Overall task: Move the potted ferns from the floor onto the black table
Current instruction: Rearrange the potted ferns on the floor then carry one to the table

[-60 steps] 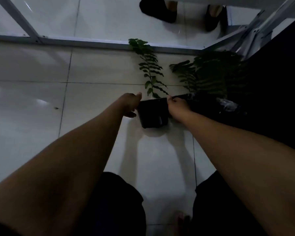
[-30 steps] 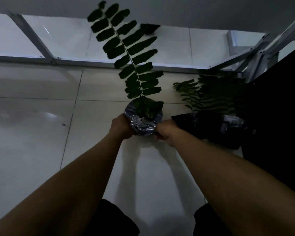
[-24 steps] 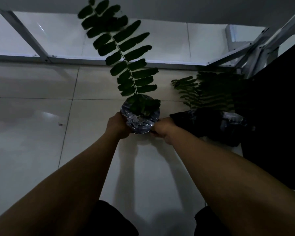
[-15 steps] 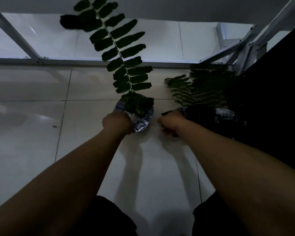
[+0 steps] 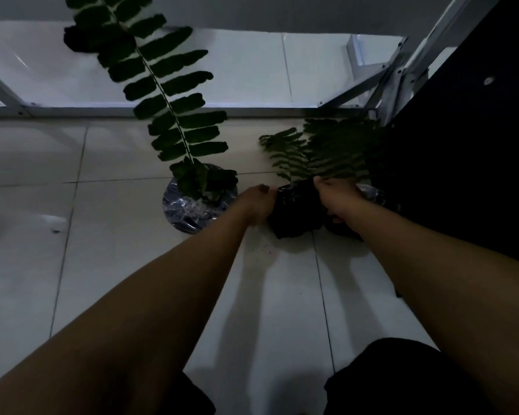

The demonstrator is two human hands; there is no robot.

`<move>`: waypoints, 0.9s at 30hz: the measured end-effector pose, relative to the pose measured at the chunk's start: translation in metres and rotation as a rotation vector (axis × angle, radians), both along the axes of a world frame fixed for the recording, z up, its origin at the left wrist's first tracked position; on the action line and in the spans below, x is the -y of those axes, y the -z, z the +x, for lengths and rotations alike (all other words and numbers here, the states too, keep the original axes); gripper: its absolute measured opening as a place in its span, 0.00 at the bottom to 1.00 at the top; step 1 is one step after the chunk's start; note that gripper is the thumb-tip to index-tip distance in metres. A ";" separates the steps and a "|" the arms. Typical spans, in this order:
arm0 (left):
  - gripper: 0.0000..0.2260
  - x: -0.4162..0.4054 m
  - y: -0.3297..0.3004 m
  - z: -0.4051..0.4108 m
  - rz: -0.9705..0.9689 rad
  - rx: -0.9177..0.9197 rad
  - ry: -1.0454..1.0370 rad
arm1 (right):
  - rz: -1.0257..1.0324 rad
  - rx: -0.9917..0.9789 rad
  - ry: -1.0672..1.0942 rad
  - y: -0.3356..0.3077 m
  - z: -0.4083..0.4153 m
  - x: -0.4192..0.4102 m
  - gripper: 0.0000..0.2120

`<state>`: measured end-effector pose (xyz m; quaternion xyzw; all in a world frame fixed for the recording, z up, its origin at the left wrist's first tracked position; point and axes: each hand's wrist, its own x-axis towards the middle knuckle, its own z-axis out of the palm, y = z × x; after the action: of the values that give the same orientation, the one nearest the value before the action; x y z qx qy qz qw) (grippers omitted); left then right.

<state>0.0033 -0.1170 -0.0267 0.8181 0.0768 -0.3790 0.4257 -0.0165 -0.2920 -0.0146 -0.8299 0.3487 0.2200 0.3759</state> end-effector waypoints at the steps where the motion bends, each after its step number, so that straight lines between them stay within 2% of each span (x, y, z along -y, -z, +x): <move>1: 0.26 0.001 0.001 0.001 0.000 0.000 -0.028 | 0.005 0.001 0.001 0.002 0.000 0.000 0.26; 4: 0.27 0.001 0.003 0.004 0.007 0.000 -0.180 | 0.060 0.010 0.094 0.004 0.001 -0.001 0.29; 7: 0.26 0.002 0.005 0.003 0.063 0.031 -0.160 | 0.087 0.009 0.186 0.005 0.001 0.001 0.31; 10: 0.24 0.005 0.001 0.000 0.124 0.091 -0.109 | 0.101 0.043 0.223 0.008 0.000 0.003 0.19; 12: 0.20 0.007 -0.004 -0.005 0.165 0.167 -0.068 | 0.128 0.056 0.256 0.008 0.001 0.002 0.12; 15: 0.16 0.010 -0.007 -0.015 0.242 0.336 0.015 | 0.184 0.079 0.312 0.010 0.004 0.000 0.15; 19: 0.13 0.007 0.003 -0.028 0.301 0.459 0.046 | 0.202 0.082 0.263 0.019 0.003 -0.003 0.16; 24: 0.11 0.004 0.012 -0.042 0.285 0.492 0.058 | 0.146 0.105 0.115 0.025 -0.004 0.000 0.01; 27: 0.08 0.003 0.016 -0.045 0.274 0.455 0.052 | 0.187 0.087 0.115 0.028 -0.006 -0.003 0.03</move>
<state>-0.0413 -0.1204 -0.0431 0.9340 0.0087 -0.1821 0.3074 -0.0223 -0.2894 -0.0422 -0.7785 0.3572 0.1934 0.4785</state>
